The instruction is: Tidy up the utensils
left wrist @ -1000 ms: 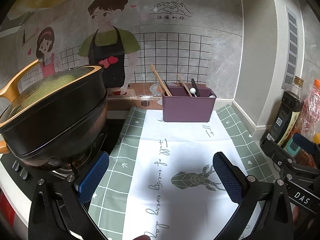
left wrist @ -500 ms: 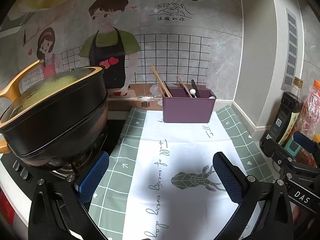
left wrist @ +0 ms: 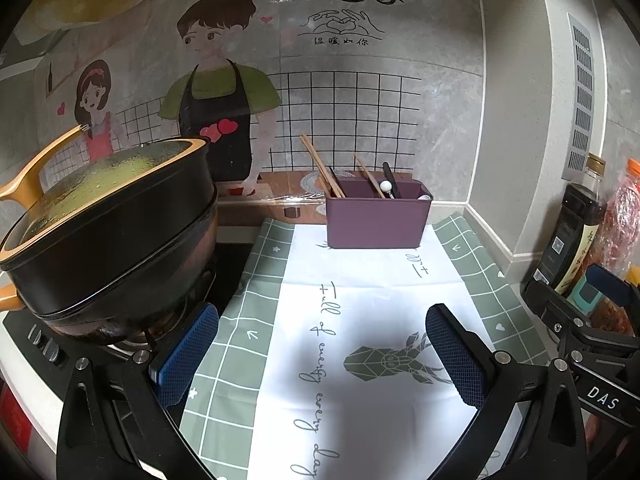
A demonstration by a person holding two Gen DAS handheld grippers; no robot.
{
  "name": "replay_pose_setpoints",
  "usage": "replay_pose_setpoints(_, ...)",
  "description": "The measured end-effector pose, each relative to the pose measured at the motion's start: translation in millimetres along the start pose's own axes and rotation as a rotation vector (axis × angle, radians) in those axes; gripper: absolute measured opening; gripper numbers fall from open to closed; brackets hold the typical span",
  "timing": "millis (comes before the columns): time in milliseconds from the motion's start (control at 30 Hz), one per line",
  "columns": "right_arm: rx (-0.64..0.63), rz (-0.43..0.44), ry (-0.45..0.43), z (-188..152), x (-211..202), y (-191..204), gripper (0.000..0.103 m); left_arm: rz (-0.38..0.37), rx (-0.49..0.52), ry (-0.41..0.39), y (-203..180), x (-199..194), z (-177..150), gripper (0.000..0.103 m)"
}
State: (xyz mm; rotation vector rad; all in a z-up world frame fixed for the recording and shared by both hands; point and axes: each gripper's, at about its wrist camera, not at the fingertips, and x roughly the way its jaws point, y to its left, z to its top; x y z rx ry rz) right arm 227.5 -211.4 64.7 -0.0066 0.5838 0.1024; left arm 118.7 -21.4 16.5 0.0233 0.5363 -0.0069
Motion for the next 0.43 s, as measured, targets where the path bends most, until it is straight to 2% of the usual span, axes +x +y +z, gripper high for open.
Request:
replay_pose_setpoints(100, -0.004, 0.000, 0.001, -5, -12, -8, 0.097, 0.007, -0.003, -0.005, 1, -1, 0, 0.103)
replay_pose_setpoints(433, -0.002, -0.002, -0.005, 9, 15, 13, 0.097, 0.018, 0.001, -0.017, 4, -1, 0, 0.103)
